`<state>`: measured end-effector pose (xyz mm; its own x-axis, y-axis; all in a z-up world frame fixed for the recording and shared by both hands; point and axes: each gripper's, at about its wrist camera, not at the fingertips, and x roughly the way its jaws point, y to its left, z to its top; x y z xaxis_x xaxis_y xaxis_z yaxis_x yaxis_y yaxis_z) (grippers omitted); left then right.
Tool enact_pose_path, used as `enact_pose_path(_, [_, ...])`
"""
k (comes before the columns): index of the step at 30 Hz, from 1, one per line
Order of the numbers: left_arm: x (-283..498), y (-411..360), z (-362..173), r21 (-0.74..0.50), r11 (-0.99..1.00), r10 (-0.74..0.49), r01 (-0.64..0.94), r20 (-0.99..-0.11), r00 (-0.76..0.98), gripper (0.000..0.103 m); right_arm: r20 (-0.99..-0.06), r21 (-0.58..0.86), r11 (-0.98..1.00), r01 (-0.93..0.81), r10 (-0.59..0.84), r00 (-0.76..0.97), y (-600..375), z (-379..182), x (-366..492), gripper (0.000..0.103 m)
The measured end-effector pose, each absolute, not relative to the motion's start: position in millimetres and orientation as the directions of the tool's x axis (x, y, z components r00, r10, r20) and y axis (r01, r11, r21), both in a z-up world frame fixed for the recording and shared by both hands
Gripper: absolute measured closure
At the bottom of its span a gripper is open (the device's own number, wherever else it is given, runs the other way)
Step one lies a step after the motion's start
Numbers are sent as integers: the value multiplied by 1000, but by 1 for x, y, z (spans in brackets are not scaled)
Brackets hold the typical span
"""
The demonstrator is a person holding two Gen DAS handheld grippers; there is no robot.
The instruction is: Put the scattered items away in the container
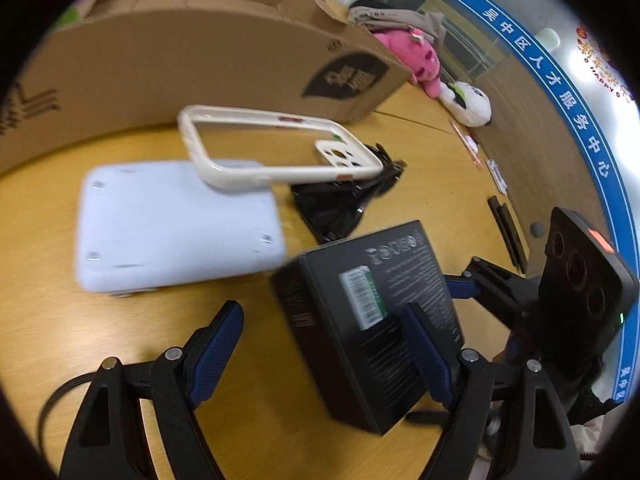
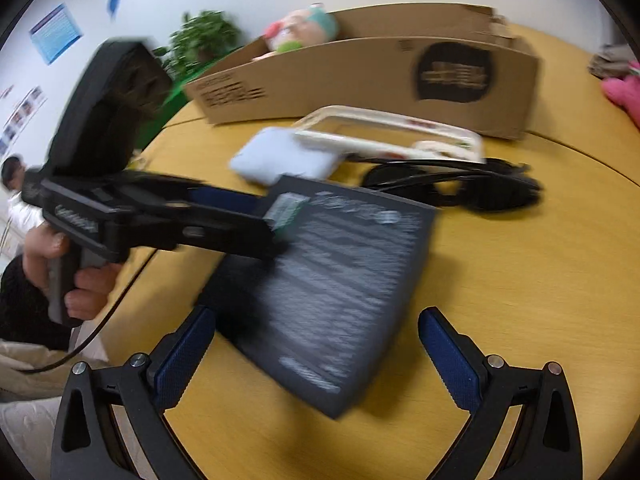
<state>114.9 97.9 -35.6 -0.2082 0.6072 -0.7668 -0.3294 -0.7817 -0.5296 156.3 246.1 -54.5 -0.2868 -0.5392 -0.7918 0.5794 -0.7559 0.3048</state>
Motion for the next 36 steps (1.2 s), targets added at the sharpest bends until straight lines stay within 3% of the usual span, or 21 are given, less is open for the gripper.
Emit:
enact_pose_path(5, [113, 109, -37, -520, -780, 609, -349, -761, -226, 22, -820, 207, -752, 626, -482, -308, 227, -64, 165, 0])
enact_pose_path(9, [112, 107, -38, -516, -787, 602, -339, -763, -236, 22, -831, 31, -765, 644, -377, -409, 208, -69, 173, 0])
enact_pose_path(17, [128, 100, -17, -438, -828, 546, -349, -770, -329, 24, -793, 26, -816, 577, -368, -486, 197, -62, 185, 9])
enact_pose_path(21, [135, 85, 10, -419, -839, 537, -346, -739, -408, 25, -756, -15, -813, 582, -372, -539, 191, -38, 191, 14])
enact_pose_path(25, [140, 74, 47, -367, -858, 508, -359, -701, -499, 29, -711, -76, -809, 583, -366, -600, 180, -8, 191, 14])
enact_pose_path(36, [140, 37, 149, -253, -882, 470, -398, -543, -696, 29, -559, -181, -805, 565, -388, -732, 145, 89, 172, 14])
